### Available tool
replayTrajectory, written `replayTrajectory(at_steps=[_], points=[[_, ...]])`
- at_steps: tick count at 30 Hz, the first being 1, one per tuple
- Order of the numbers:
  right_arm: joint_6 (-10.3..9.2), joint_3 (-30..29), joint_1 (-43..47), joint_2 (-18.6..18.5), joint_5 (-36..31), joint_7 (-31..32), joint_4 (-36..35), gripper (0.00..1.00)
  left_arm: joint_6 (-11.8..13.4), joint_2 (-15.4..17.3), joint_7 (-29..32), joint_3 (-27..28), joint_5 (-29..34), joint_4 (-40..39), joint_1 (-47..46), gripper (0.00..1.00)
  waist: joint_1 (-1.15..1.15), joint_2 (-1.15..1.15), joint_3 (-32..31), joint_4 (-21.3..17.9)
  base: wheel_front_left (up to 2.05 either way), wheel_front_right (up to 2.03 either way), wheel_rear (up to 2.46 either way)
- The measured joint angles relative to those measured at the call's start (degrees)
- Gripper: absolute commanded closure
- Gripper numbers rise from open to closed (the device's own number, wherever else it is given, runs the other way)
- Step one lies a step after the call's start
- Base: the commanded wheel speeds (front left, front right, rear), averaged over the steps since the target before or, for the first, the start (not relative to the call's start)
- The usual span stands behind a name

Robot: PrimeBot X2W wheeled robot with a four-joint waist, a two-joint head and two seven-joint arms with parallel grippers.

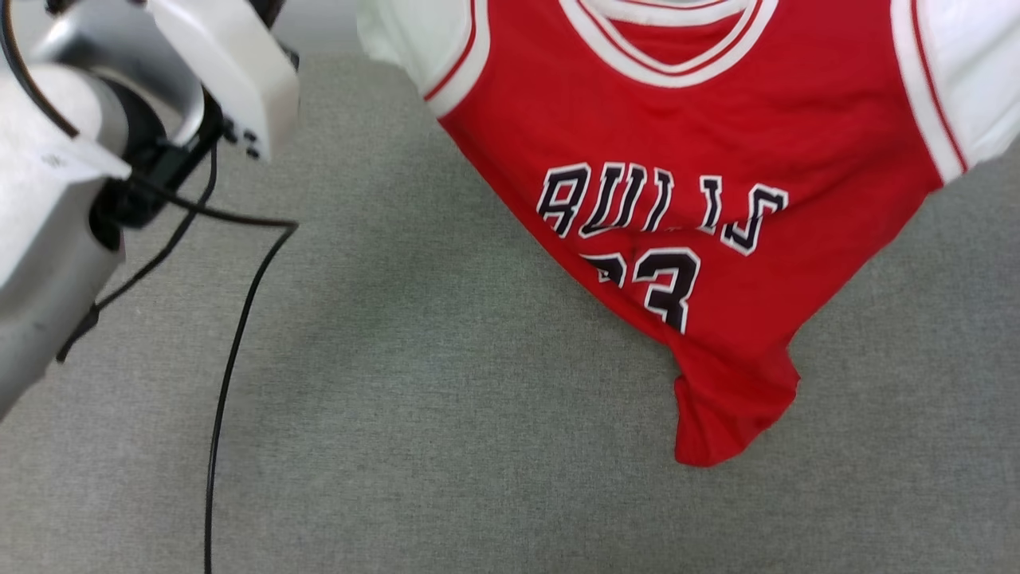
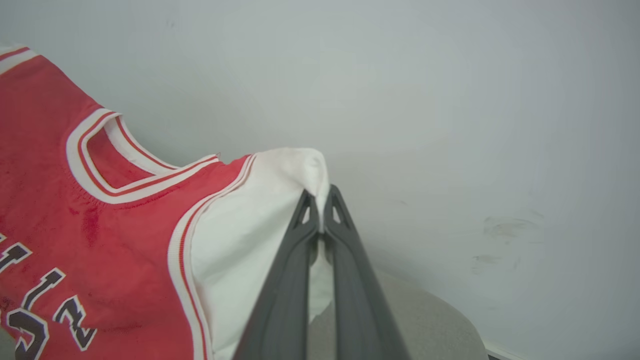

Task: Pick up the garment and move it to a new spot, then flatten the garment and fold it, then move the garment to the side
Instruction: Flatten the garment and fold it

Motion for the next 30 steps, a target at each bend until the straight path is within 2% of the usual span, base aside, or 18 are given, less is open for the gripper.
replayTrajectory(at_steps=[7, 13, 21, 30], points=[[0.00, 1.08, -12.28, 1.51, -4.92, 0.99, 1.92, 1.00, -1.55, -2.81, 0.38, 0.49, 3.19, 2.99, -9.89, 1.00, 0.00, 0.00, 4.26, -0.70, 0.00, 0.00, 0.00], [0.00, 3.69, -26.66, 3.50, -9.36, 0.43, 8.04, 1.00, -3.22, -4.82, 0.49, 1.91, 6.22, 8.86, -21.18, 1.00, 0.01, 0.00, 9.60, -1.40, 0.00, 0.00, 0.00], [0.01, 5.04, -45.02, 6.43, -12.15, -2.19, 16.62, 1.00, -5.22, -9.54, -2.72, 3.67, 9.10, 18.51, -36.93, 1.00, 0.01, 0.00, 16.26, -2.41, 0.00, 0.00, 0.00], [0.00, 10.53, -60.62, 9.05, -13.07, -5.57, 26.96, 1.00, -6.57, -11.01, -7.00, 4.89, 10.88, 26.92, -47.64, 1.00, 0.01, 0.00, 19.75, -3.61, 0.00, 0.00, 0.00]])
